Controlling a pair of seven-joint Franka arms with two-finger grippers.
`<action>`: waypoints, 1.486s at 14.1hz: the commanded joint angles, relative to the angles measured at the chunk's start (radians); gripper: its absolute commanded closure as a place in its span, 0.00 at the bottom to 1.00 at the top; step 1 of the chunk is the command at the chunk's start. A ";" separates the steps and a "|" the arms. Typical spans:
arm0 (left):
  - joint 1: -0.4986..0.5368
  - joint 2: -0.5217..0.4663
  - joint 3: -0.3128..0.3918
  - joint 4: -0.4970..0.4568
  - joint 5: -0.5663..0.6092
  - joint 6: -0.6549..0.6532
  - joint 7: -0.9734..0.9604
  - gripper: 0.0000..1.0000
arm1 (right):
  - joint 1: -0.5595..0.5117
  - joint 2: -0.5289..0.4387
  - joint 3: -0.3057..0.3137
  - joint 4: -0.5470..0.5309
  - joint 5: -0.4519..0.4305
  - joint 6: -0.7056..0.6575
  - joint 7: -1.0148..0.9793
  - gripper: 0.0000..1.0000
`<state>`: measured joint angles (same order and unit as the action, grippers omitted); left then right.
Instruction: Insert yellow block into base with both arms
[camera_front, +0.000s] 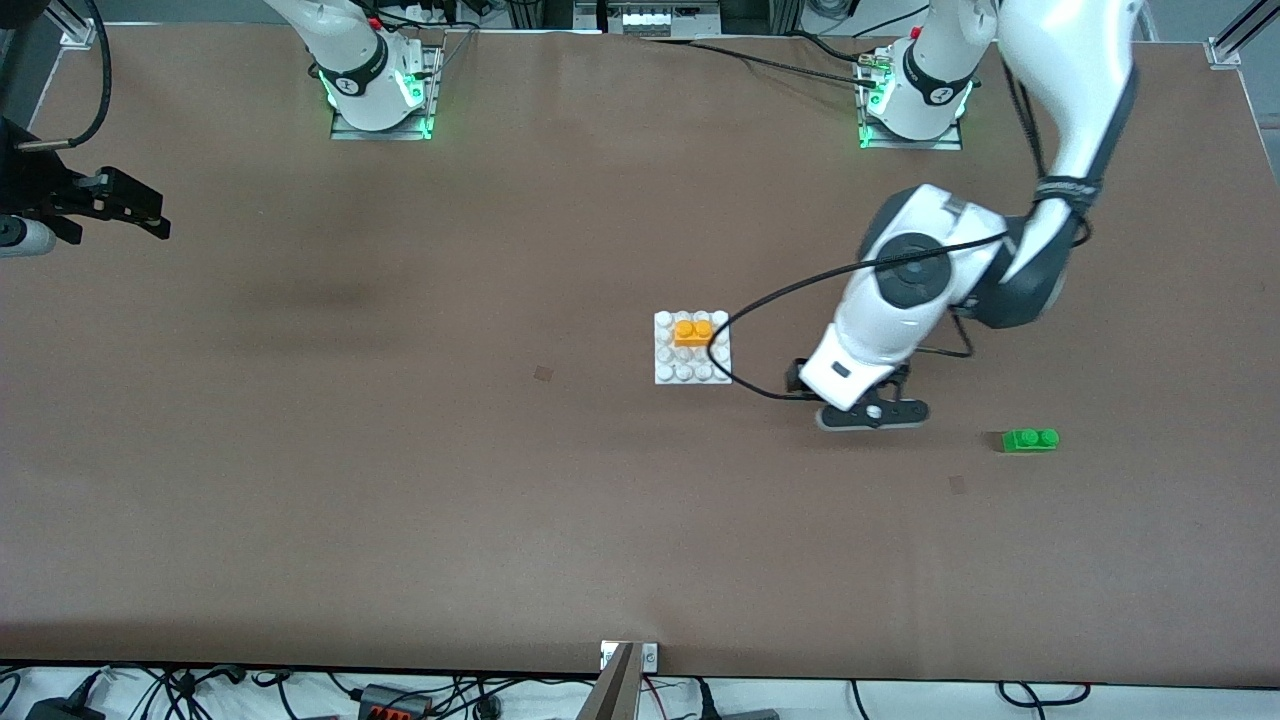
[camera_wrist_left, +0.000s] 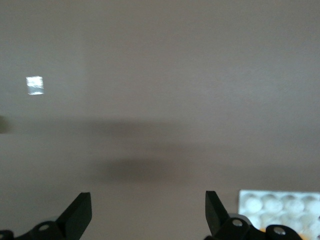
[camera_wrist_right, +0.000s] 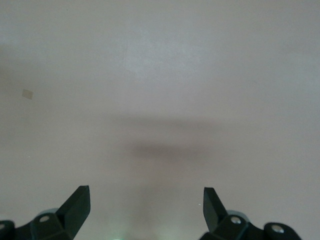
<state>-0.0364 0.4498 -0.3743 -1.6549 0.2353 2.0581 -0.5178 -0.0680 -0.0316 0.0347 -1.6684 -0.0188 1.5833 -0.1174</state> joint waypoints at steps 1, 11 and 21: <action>0.099 -0.100 0.009 -0.006 -0.172 -0.088 0.267 0.00 | -0.009 0.006 0.008 0.013 -0.006 -0.003 0.007 0.00; 0.119 -0.287 0.256 0.164 -0.275 -0.536 0.492 0.00 | -0.010 0.006 0.008 0.013 -0.006 -0.003 0.007 0.00; 0.098 -0.355 0.288 0.156 -0.270 -0.539 0.550 0.00 | -0.010 0.006 0.008 0.013 -0.006 -0.003 0.005 0.00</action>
<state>0.0683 0.1195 -0.0937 -1.4995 -0.0191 1.5371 0.0179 -0.0685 -0.0308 0.0344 -1.6676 -0.0188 1.5833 -0.1174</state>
